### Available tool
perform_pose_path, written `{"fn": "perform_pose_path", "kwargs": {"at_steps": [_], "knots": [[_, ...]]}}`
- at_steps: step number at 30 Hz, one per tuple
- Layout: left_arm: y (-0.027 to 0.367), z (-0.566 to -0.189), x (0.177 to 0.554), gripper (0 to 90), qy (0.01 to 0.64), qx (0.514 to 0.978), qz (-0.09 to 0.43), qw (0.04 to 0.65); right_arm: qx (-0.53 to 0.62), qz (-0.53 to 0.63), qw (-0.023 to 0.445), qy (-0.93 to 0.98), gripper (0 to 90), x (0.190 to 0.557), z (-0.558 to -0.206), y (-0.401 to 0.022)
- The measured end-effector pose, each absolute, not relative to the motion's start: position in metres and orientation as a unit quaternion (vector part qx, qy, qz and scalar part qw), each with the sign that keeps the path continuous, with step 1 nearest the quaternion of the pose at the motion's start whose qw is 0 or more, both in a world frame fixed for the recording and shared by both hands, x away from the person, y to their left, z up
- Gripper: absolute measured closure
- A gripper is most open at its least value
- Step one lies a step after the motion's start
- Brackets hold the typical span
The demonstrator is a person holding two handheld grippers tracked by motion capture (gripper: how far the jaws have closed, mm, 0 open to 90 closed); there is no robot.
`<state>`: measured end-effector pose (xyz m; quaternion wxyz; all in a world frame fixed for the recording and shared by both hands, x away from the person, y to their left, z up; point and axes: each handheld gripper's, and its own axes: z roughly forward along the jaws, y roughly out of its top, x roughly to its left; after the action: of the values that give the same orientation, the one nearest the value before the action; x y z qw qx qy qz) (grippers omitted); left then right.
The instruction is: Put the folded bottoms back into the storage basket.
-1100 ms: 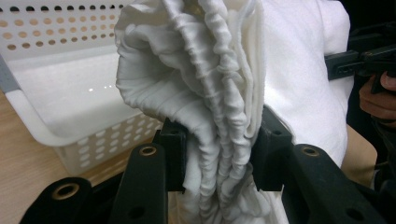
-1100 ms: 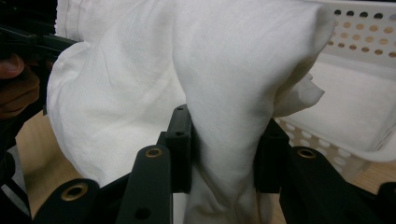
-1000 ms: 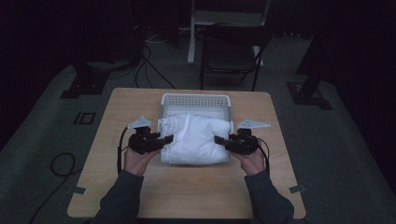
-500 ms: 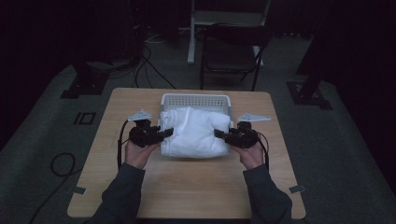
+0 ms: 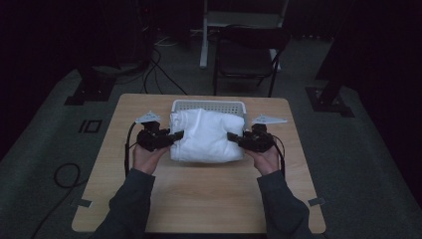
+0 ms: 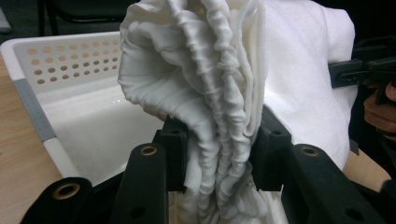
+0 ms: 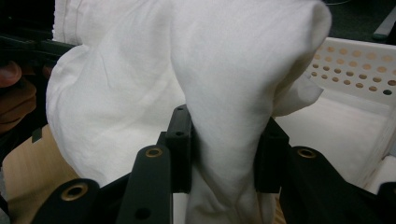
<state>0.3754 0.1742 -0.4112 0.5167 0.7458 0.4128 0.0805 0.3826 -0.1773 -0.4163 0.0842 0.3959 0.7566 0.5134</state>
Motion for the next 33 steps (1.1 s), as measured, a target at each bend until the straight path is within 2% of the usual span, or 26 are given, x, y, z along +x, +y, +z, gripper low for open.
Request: {"fn": "perform_pose_path", "kwargs": {"at_steps": [33], "knots": [[0.169, -0.408, 0.404, 63.4, 0.426, 0.741, 0.094, 0.511, 0.411, 0.512, 0.095, 0.748, 65.6, 0.407, -0.415, -0.176]]}}
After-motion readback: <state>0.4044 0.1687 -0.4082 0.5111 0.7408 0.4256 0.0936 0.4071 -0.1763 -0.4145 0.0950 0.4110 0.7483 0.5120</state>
